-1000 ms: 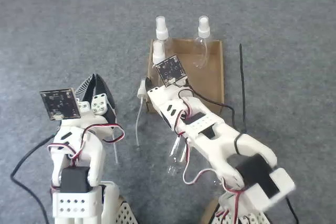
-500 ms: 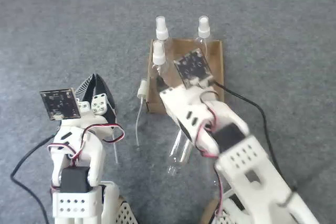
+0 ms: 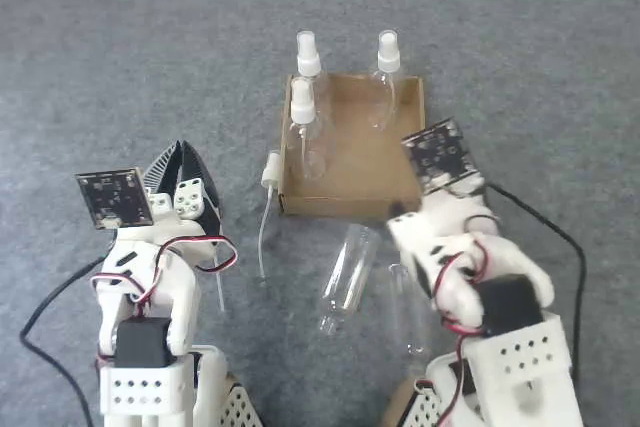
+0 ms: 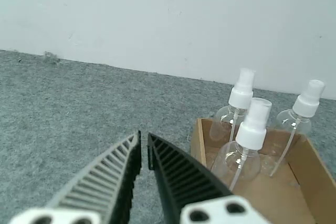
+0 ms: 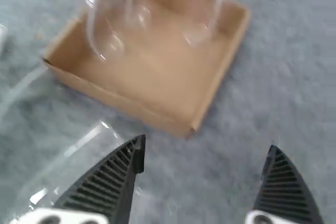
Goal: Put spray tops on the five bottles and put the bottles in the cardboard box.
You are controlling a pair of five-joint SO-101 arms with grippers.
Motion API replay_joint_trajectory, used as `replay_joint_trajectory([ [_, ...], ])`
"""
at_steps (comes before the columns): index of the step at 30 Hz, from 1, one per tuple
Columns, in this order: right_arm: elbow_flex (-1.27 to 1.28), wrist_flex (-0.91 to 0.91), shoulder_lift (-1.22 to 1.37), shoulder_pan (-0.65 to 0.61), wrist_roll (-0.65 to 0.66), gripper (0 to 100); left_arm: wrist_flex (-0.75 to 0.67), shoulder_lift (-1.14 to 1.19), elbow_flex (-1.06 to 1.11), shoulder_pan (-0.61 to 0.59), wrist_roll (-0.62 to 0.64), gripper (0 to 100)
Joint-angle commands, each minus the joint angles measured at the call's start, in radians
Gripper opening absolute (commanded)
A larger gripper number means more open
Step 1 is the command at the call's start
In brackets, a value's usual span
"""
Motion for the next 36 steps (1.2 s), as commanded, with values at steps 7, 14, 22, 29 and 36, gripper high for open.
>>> replay_joint_trajectory([
  [7, 0.054, 0.162, 0.254, -0.039, 0.129, 29.9, -0.023, 0.006, -0.002, 0.005, 0.002, 1],
  [14, 0.052, 0.156, 0.383, -0.116, 0.041, 29.9, -0.023, 0.006, -0.002, 0.005, 0.002, 1],
  [22, 0.054, 0.136, 0.452, -0.252, -0.109, 29.9, -0.023, 0.006, -0.002, 0.005, 0.002, 1],
  [29, 0.104, 0.038, 0.536, -0.269, -0.167, 29.9, -0.023, 0.006, -0.002, 0.005, 0.002, 1],
  [36, 0.127, -0.007, 0.625, -0.268, -0.167, 29.6, -0.023, 0.006, -0.002, 0.005, 0.002, 1],
])
